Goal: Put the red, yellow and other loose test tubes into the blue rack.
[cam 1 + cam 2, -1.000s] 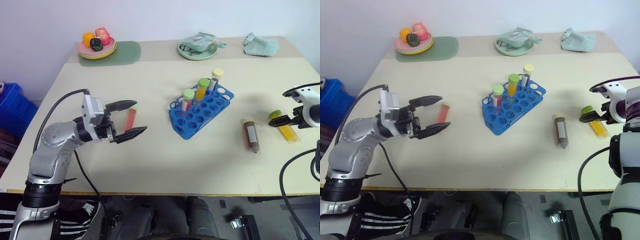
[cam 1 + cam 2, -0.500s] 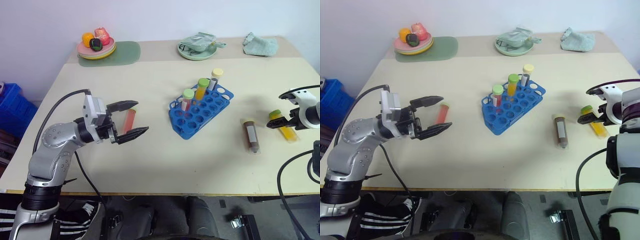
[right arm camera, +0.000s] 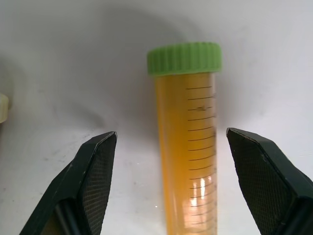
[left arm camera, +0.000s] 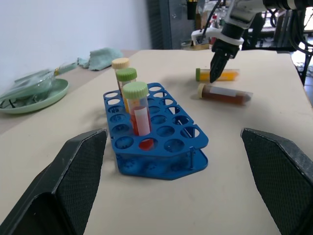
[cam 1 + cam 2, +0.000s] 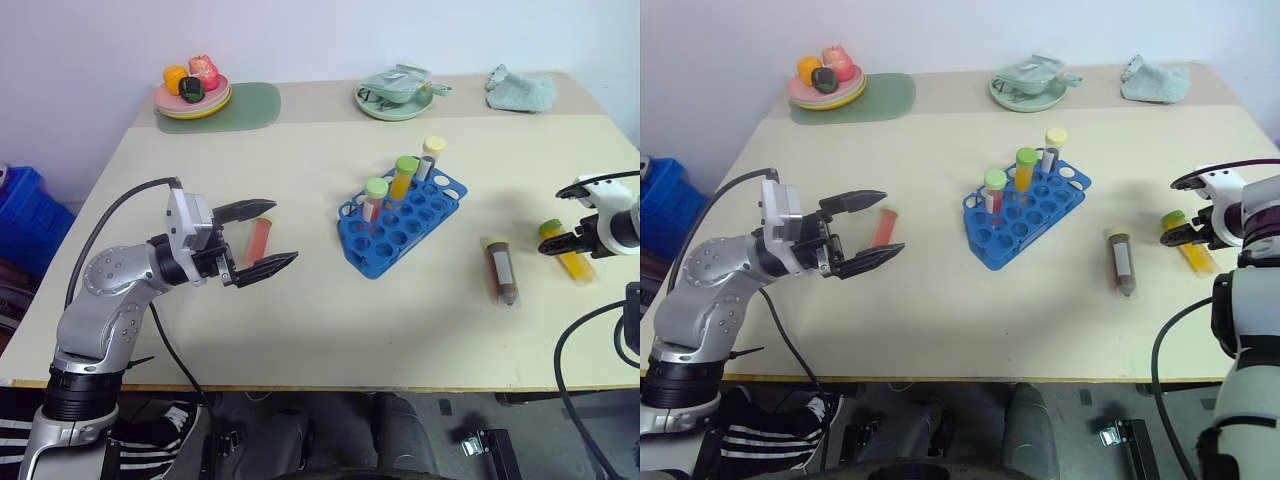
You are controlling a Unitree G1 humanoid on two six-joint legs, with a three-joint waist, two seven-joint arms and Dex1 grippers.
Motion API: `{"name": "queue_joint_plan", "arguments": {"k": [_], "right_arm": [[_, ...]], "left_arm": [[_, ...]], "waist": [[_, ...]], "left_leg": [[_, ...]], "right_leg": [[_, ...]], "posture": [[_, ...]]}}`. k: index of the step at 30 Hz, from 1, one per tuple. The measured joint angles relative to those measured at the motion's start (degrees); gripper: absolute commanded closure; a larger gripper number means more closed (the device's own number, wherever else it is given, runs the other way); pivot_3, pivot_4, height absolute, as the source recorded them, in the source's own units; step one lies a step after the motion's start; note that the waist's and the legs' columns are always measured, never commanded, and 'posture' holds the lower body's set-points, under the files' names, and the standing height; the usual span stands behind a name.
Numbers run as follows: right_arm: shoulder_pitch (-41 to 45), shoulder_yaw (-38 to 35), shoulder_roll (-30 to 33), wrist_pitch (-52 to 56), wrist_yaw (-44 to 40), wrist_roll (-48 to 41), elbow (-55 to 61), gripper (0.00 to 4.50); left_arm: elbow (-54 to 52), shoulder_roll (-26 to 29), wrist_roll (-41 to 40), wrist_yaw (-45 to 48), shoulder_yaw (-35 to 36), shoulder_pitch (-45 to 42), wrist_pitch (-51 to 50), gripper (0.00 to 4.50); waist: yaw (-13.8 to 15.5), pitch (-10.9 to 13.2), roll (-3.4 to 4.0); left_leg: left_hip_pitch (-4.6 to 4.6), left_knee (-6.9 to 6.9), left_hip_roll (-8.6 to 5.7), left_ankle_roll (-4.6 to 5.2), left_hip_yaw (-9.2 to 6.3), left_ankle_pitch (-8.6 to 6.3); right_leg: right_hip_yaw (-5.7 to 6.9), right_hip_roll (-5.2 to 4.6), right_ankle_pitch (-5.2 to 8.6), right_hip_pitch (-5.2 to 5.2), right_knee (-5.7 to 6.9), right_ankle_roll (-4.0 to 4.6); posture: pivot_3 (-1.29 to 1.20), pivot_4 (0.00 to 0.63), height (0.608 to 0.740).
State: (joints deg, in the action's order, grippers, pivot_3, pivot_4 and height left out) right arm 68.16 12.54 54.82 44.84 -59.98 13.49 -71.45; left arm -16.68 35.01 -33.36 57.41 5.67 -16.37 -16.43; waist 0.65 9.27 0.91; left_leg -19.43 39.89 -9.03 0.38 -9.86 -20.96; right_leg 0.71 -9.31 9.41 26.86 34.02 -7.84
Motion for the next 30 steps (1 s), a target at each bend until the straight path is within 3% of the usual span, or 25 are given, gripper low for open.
{"name": "queue_joint_plan", "arguments": {"k": [7, 10, 13, 16, 20, 30], "right_arm": [[6.2, 1.8, 1.4, 14.4, -8.6, -0.1, 8.8, 0.83], [5.9, 3.0, 1.4, 25.4, -11.8, -2.0, 16.1, 0.83], [0.3, 4.0, 2.6, 36.7, -13.0, -6.6, 29.6, 0.83], [-6.0, 3.6, 2.7, 44.6, -11.0, -11.6, 39.0, 0.83], [-11.0, 0.7, 3.6, 47.3, -6.8, -17.6, 45.8, 0.83], [-16.4, -6.7, 2.2, 47.3, 7.5, -31.2, 50.0, 0.83]], "left_arm": [[0.0, 0.1, -0.7, 0.3, 0.0, 0.0, -0.2, 0.00], [0.3, -0.1, -0.7, 0.8, -0.1, -0.3, -0.2, 0.00], [0.8, -0.3, -0.7, 1.2, -0.4, -1.0, -0.1, 0.00], [0.9, -0.5, -0.7, 1.3, -0.4, -1.4, -0.1, 0.00], [0.9, -0.7, -0.7, 1.3, -0.5, -1.4, -0.1, 0.00], [0.9, -0.7, -0.8, 1.3, -0.5, -1.4, -0.2, 0.00]], "waist": [[0.0, 0.0, 0.00], [0.1, 0.0, 0.00], [0.3, 0.0, -0.03], [0.3, 0.0, -0.02], [0.2, 0.0, -0.03], [0.2, 0.0, -0.04]], "left_leg": [[-0.01, 0.01, 0.26, -0.05, 0.11, -0.10], [-0.05, 0.04, 0.34, -0.10, 0.14, -0.15], [-0.06, 0.10, 0.47, -0.17, 0.15, -0.24], [-0.07, 0.11, 0.48, -0.16, 0.22, -0.24], [-0.07, 0.10, 0.51, -0.16, 0.26, -0.24], [-0.04, 0.10, 0.59, -0.16, 0.35, -0.24]], "right_leg": [[-0.19, 0.33, -0.02, 0.08, -0.02, 0.04], [-0.21, 0.42, -0.04, 0.14, -0.01, 0.07], [-0.20, 0.55, -0.06, 0.14, -0.03, 0.10], [-0.21, 0.54, -0.07, 0.16, -0.03, 0.11], [-0.23, 0.58, -0.09, 0.19, -0.03, 0.13], [-0.24, 0.63, -0.13, 0.19, -0.06, 0.19]], "posture": [[0.00, 0.150, 0.740], [0.00, 0.150, 0.740], [0.00, 0.150, 0.740], [0.00, 0.150, 0.740], [0.00, 0.150, 0.740], [0.00, 0.150, 0.740]]}}
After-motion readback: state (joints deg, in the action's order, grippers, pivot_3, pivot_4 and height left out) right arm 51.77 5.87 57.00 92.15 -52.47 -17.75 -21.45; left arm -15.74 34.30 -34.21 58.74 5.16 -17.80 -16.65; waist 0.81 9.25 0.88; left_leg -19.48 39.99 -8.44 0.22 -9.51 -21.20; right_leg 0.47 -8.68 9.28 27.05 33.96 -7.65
